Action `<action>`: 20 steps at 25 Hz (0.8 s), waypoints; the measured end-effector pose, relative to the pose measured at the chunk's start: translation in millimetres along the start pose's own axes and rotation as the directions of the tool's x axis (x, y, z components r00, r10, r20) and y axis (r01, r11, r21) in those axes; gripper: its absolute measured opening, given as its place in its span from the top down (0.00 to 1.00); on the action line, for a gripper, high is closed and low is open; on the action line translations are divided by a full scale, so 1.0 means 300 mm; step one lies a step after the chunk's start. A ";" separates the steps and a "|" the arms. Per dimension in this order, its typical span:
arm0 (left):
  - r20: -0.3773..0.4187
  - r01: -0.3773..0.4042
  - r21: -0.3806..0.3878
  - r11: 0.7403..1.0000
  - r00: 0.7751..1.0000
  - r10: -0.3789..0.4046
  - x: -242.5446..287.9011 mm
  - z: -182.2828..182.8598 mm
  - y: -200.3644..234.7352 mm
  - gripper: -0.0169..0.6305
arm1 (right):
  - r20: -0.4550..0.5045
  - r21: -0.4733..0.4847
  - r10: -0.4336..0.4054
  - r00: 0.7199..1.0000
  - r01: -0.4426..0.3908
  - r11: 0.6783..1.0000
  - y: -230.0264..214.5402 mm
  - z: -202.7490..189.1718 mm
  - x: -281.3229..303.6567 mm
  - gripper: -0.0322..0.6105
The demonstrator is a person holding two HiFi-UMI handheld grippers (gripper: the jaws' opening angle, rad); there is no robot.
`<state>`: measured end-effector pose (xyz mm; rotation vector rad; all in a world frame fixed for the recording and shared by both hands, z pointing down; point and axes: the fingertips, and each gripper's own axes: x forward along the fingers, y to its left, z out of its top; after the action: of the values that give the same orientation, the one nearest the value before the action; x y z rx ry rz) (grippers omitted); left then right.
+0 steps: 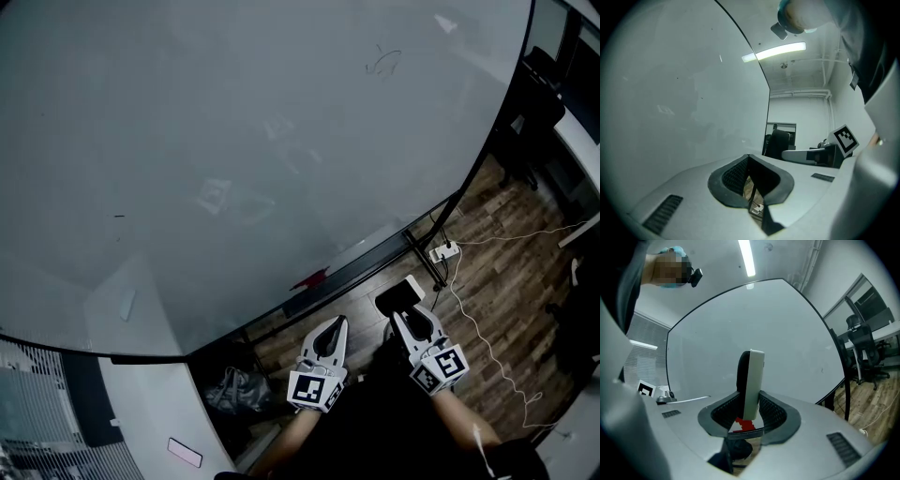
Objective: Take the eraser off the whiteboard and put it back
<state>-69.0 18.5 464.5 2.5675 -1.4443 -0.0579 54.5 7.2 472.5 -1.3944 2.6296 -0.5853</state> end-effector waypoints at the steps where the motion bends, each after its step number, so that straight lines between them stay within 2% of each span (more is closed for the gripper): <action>1: -0.002 0.000 -0.003 1.000 1.000 0.000 0.013 0.000 0.005 0.96 | -0.002 0.003 0.002 1.000 -0.002 1.000 -0.010 0.000 0.013 0.74; 8: -0.013 0.007 -0.006 1.000 1.000 -0.007 0.080 -0.001 0.023 0.96 | -0.013 0.043 0.007 1.000 -0.006 0.999 -0.065 -0.005 0.082 0.74; 20: -0.042 0.017 -0.006 1.000 0.999 -0.017 0.235 0.004 -0.003 0.96 | -0.035 0.203 -0.015 0.999 0.022 0.979 -0.238 -0.020 0.119 0.74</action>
<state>-31.5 -41.3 467.5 2.5608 -1.4062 -0.0106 87.6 -56.1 508.3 -1.3600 2.5000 -0.8596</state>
